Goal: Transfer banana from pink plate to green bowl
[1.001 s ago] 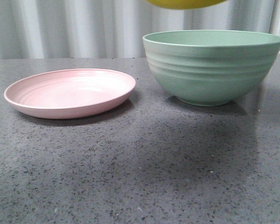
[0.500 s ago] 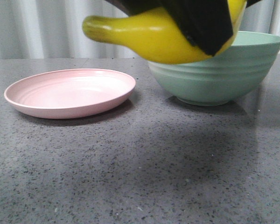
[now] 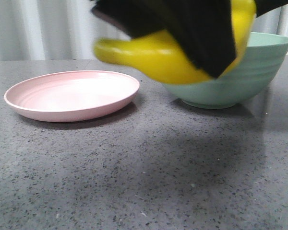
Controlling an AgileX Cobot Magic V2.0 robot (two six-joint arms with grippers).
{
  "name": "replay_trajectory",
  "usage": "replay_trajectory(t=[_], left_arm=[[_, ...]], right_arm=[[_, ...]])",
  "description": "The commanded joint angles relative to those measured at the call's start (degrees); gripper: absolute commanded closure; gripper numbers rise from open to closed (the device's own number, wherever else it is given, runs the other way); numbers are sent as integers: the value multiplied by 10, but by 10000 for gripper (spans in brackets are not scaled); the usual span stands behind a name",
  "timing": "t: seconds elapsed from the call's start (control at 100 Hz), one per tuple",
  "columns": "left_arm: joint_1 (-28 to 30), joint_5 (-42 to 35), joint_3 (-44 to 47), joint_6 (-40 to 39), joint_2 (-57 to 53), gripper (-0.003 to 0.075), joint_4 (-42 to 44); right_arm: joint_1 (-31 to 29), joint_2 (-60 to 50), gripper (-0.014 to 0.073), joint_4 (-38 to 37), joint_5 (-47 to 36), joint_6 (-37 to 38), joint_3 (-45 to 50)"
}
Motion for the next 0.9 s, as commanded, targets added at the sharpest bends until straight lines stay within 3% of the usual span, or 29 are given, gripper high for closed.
replay_trajectory(t=[0.0,0.23,0.55,0.89], left_arm=[[-1,-9,-16,-8,-20,279,2],[-1,11,-41,-8,-50,271,15],[-1,27,-75,-36,-135,271,25],[-1,28,-75,-50,-153,271,30]], right_arm=[[-4,-12,555,-2,-22,-11,-14],[-4,-12,645,-2,-28,-11,-14],[-6,-12,646,-28,-64,-11,-79],[-84,16,646,-91,-149,-11,-153]])
